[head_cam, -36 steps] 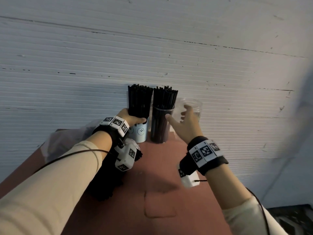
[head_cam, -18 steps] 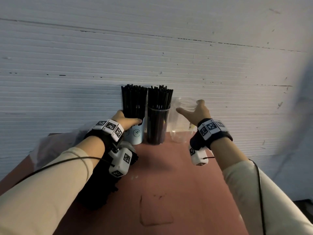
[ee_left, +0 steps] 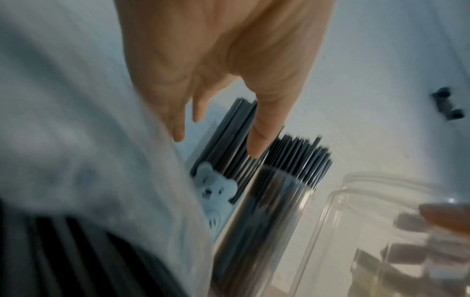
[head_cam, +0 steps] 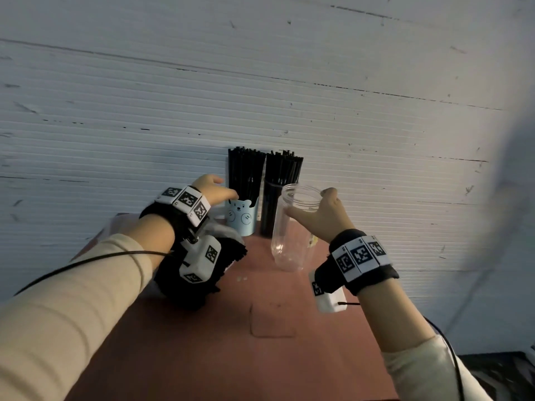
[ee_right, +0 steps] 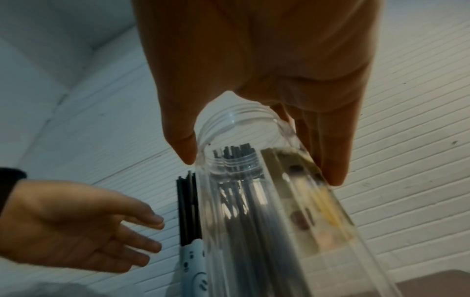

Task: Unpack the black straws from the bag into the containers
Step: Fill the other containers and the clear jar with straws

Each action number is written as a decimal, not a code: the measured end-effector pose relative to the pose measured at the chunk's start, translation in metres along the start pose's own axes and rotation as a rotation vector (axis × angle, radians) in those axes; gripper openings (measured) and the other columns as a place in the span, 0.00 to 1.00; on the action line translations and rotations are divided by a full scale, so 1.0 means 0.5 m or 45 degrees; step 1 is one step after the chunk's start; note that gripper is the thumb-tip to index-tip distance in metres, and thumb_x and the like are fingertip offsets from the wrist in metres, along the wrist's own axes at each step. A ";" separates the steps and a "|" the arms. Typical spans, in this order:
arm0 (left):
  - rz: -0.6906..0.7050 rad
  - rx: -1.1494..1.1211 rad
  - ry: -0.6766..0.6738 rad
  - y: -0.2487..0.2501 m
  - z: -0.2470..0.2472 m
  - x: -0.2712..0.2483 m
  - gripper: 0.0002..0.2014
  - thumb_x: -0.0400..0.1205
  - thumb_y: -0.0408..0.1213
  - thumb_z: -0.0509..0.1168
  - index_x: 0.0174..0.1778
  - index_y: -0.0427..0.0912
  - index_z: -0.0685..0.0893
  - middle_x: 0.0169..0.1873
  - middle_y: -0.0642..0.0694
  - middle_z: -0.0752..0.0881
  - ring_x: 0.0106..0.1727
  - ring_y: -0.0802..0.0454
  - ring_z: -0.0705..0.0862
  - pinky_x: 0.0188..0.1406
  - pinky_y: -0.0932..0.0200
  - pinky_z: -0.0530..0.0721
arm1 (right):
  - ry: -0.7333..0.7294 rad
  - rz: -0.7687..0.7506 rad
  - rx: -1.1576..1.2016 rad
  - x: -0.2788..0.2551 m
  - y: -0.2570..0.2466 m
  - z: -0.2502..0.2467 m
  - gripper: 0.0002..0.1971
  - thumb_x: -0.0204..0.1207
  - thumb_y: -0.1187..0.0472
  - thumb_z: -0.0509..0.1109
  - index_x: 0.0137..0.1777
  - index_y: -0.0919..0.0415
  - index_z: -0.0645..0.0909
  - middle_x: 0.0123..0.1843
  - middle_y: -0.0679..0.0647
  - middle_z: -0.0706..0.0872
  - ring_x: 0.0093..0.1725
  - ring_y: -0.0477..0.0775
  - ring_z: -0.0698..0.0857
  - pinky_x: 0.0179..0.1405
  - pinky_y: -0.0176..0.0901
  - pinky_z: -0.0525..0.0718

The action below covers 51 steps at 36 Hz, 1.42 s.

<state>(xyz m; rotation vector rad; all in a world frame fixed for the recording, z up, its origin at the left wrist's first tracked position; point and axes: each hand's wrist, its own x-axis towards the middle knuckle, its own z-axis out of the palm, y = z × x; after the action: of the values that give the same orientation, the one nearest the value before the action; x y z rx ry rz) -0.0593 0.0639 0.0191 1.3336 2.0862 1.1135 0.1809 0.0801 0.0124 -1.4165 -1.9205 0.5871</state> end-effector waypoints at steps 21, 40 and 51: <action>0.275 0.649 -0.369 -0.134 -0.153 -0.215 0.22 0.77 0.24 0.65 0.59 0.54 0.83 0.46 0.50 0.80 0.47 0.54 0.79 0.43 0.65 0.72 | 0.265 -0.858 -0.122 -0.147 -0.119 0.069 0.25 0.76 0.52 0.71 0.70 0.61 0.73 0.68 0.57 0.73 0.69 0.57 0.70 0.68 0.40 0.66; 0.434 0.215 -0.039 -0.140 -0.200 -0.231 0.27 0.80 0.19 0.57 0.63 0.53 0.86 0.70 0.52 0.82 0.67 0.48 0.81 0.61 0.64 0.76 | -0.680 -0.561 -0.686 -0.160 -0.251 0.278 0.26 0.85 0.50 0.59 0.81 0.54 0.62 0.73 0.61 0.77 0.71 0.63 0.76 0.71 0.53 0.72; 0.371 0.216 -0.088 -0.155 -0.195 -0.235 0.27 0.78 0.17 0.58 0.64 0.50 0.86 0.70 0.50 0.81 0.74 0.50 0.76 0.69 0.60 0.74 | -0.759 -0.555 -0.818 -0.144 -0.261 0.285 0.21 0.82 0.60 0.64 0.75 0.50 0.73 0.77 0.56 0.71 0.74 0.59 0.73 0.72 0.49 0.71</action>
<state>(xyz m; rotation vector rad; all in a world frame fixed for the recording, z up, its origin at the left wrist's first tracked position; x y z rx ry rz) -0.1179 -0.0965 0.0065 1.7773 2.0182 1.0011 0.0046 -0.0239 -0.0109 -1.1698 -2.9855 0.1825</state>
